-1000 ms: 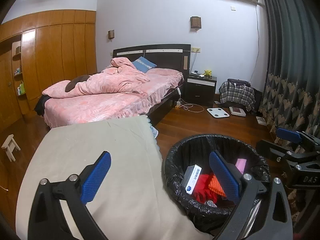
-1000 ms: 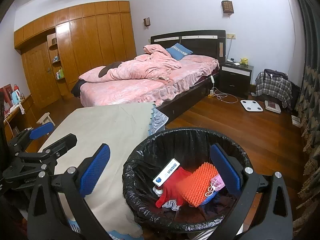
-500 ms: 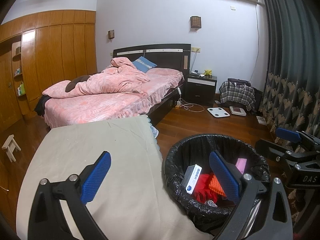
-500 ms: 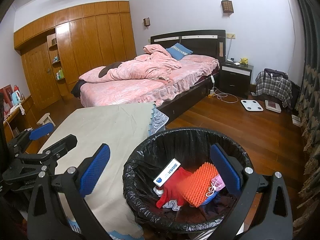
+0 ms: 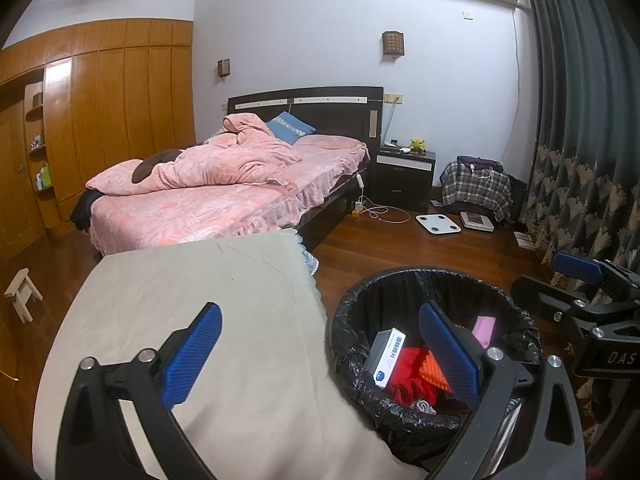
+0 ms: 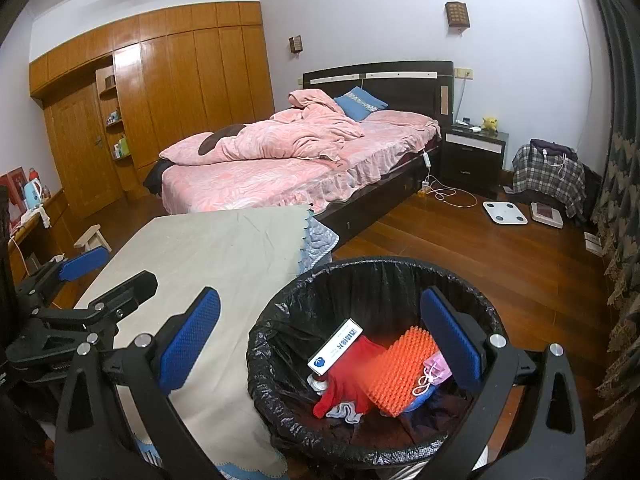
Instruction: Collect trash
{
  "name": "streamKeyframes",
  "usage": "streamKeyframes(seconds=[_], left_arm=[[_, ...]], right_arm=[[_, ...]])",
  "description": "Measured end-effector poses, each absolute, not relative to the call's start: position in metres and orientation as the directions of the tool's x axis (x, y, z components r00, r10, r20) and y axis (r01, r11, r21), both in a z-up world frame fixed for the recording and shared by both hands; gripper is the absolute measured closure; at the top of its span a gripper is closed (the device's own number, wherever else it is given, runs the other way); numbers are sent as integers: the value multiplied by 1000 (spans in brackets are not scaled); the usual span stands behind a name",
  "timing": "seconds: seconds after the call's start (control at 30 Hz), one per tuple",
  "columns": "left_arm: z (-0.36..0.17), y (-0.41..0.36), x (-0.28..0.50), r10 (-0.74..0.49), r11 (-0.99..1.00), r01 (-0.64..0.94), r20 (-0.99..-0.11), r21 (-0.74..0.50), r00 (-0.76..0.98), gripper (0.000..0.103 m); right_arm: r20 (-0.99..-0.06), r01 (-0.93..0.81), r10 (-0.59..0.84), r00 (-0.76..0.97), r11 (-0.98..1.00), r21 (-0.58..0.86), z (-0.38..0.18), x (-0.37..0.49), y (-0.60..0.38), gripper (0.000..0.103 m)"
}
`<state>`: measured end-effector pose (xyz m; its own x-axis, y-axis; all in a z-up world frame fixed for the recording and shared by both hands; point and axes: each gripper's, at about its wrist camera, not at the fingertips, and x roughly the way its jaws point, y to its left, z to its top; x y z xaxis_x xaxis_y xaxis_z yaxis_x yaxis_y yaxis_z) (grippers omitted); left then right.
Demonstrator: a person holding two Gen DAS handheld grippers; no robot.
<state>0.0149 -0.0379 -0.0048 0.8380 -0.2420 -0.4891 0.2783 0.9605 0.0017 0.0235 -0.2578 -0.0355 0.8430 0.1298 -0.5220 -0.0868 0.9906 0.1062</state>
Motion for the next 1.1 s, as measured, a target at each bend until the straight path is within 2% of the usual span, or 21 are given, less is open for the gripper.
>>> streamKeyframes(seconds=[1.1], left_arm=[[-3, -35, 14, -240, 961, 278, -492, 5, 837, 6]], right_arm=[[-522, -87, 131, 843, 990, 108, -36, 23, -257, 5]])
